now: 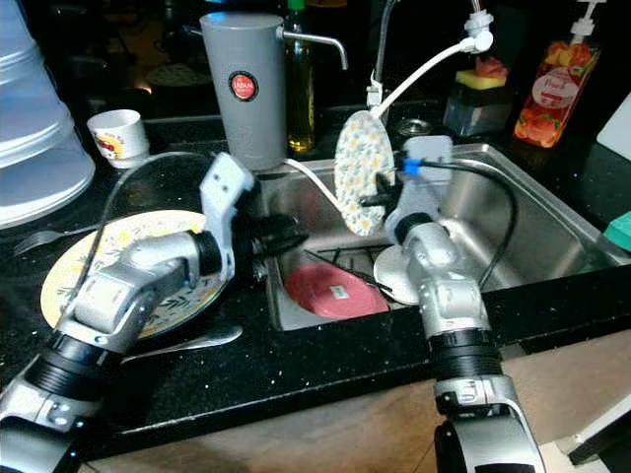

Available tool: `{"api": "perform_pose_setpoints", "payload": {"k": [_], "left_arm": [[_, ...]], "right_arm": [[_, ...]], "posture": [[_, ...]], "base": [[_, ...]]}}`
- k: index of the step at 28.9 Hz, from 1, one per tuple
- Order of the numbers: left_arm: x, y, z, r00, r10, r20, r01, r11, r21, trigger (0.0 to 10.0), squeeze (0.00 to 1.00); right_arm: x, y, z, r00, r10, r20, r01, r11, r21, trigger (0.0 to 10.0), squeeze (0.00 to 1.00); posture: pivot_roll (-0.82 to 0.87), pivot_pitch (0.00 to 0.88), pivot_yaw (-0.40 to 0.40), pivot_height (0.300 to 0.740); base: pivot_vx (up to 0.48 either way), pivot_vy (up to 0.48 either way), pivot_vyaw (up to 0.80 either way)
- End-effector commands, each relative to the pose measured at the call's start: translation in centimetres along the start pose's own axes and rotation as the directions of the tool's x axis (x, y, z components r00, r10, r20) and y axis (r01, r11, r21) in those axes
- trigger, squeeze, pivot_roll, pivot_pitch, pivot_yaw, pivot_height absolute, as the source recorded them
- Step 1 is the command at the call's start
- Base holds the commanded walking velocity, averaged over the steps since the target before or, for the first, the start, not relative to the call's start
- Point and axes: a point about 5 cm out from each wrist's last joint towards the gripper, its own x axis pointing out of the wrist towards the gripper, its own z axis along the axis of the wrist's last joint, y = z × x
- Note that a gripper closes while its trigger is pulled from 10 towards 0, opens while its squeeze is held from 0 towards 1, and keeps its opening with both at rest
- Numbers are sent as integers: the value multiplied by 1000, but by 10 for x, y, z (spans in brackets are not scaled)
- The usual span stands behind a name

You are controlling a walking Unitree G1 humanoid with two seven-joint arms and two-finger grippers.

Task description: Kitchen organization

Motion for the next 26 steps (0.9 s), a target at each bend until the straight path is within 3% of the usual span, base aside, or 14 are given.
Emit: {"api": "perform_pose_setpoints", "payload": {"k": [1,3,5,10,11,13,14,17,18,19,20,21,23,26], "left_arm": [[-3,-1,-1,1000,-8,-21,8,1000,10,10000,0],[-4,0,-1,1000,-6,-18,6,1000,3,10000,0],[-5,0,-2,1000,2,-23,-2,1000,4,10000,0],[-8,4,-2,999,33,-23,-32,999,6,10000,0],[-8,6,-2,999,48,-23,-48,999,4,10000,0],[-9,8,-2,997,70,-22,-70,998,1,10000,0],[-12,19,-2,986,161,-29,-162,987,-9,10000,0],[-25,47,-3,914,401,-60,-402,915,-4,10000,0],[-32,59,-4,869,489,-70,-491,871,-11,10000,169],[-41,69,-4,817,572,-72,-575,817,-33,10000,169],[-41,69,-4,817,572,-72,-575,817,-33,10000,169],[-55,82,-5,754,652,-78,-657,749,-87,10000,1000],[-76,95,-8,666,740,-95,-745,652,-145,10000,1000],[-101,106,-18,574,806,-143,-816,550,-175,10000,1000]], "right_arm": [[-2,-3,-8,999,4,-39,-5,1000,-26,10000,0],[-2,-1,-15,997,23,-79,-25,999,-25,10000,75],[-3,-1,-19,995,23,-102,-26,999,-25,10000,1000],[-3,-2,-24,991,6,-131,-12,999,-48,10000,1000],[-3,-4,-24,992,-9,-128,1,998,-61,10000,812],[-2,-5,-24,992,-20,-125,11,998,-67,10000,812],[-1,-6,-21,994,-36,-103,30,998,-64,10000,0],[0,-7,-14,997,-54,-49,53,998,-24,10000,0],[1,-7,-11,998,-51,-32,51,999,6,10000,0],[1,-6,-9,999,-45,-17,46,998,41,10000,0],[1,-6,-9,999,-45,-17,46,998,41,10000,0],[2,-4,-7,1000,-29,-7,30,997,78,10000,0],[3,-1,-5,1000,-1,2,1,994,113,10000,0],[4,4,-4,999,35,8,-36,992,125,10000,0]], "posture": [[75,60,38,740],[75,60,38,740],[75,60,38,740],[78,58,34,740],[78,58,34,740],[78,58,34,740],[78,57,33,740],[77,54,33,740],[76,52,32,740],[76,52,32,740],[76,52,32,740],[76,50,32,740],[75,48,32,740],[75,45,31,740]], "base": [[0,0,0],[0,0,0],[0,0,0],[0,0,0],[0,0,0],[0,0,0],[0,0,0],[0,0,0],[0,0,0],[0,0,0],[0,0,0],[0,0,0],[0,0,0],[0,0,0]]}}
